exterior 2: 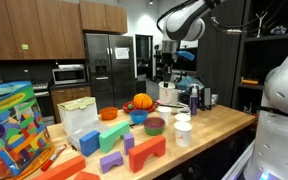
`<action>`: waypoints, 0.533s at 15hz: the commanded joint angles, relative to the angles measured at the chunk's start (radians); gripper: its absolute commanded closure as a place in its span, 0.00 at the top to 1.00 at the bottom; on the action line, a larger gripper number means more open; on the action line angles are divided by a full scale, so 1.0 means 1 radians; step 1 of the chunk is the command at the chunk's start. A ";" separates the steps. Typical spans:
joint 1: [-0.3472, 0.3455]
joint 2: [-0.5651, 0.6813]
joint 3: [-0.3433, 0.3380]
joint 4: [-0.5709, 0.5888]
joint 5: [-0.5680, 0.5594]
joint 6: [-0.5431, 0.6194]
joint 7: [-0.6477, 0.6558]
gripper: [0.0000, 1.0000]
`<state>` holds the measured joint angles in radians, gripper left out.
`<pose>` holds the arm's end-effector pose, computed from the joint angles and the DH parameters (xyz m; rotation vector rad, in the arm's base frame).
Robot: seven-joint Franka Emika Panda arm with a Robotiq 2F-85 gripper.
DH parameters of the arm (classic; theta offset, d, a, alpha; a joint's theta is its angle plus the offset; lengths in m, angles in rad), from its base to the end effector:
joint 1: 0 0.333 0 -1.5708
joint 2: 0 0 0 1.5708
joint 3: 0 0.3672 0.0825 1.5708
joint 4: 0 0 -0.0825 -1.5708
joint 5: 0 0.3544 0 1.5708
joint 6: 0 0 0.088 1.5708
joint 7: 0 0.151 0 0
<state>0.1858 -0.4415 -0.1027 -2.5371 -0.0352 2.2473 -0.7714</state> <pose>0.3749 0.0272 0.4572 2.8016 1.3206 0.2271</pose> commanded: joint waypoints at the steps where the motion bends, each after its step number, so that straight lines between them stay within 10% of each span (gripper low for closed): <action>1: -0.005 0.119 0.004 0.109 0.032 -0.044 -0.034 0.01; 8: -0.046 0.280 0.006 0.221 0.125 -0.066 -0.093 0.01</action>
<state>0.1707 -0.2253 -0.1003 -2.3789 0.0488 2.2212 -0.8196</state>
